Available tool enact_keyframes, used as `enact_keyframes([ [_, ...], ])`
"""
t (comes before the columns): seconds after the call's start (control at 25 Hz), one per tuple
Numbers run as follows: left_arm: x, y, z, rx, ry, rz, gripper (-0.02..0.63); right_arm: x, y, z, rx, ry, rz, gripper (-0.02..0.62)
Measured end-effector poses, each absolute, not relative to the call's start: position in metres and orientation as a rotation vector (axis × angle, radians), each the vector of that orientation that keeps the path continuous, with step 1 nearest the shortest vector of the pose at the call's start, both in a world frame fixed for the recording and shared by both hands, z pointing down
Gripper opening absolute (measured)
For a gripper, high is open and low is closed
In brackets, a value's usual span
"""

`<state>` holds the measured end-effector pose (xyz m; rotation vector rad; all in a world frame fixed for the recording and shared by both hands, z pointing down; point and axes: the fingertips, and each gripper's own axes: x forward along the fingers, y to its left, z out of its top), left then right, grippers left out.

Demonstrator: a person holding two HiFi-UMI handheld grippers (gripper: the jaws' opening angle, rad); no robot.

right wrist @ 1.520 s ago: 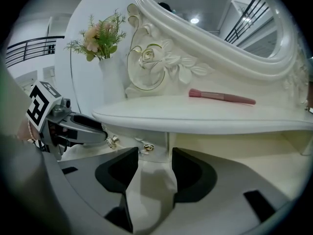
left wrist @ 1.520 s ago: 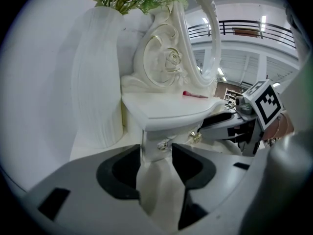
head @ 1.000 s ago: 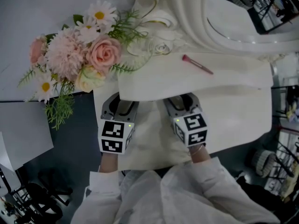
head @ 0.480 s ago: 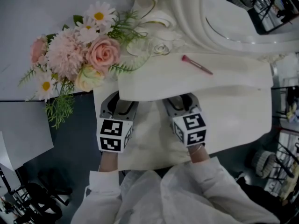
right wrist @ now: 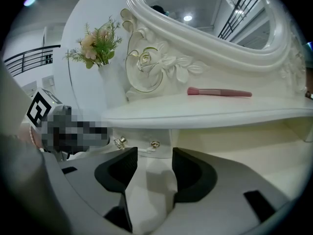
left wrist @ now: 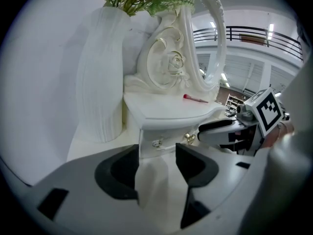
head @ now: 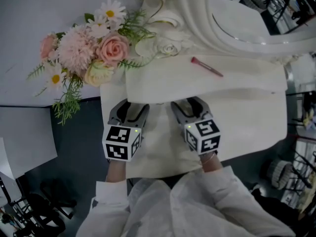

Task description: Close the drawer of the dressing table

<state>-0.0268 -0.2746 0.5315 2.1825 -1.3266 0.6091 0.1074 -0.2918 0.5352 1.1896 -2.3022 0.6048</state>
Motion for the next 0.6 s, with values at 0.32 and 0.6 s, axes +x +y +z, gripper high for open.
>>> enact_keyframes([
  [0.32,-0.017,-0.253,0.517,2.223,-1.269,0.569,0.232,0.104,-0.273,0.516,1.173,-2.394,0.675,0.202],
  [0.6,-0.006,-0.244,0.493,2.278,-1.241,0.503,0.23,0.095,-0.257,0.492,1.091,-2.485,0.665,0.171],
])
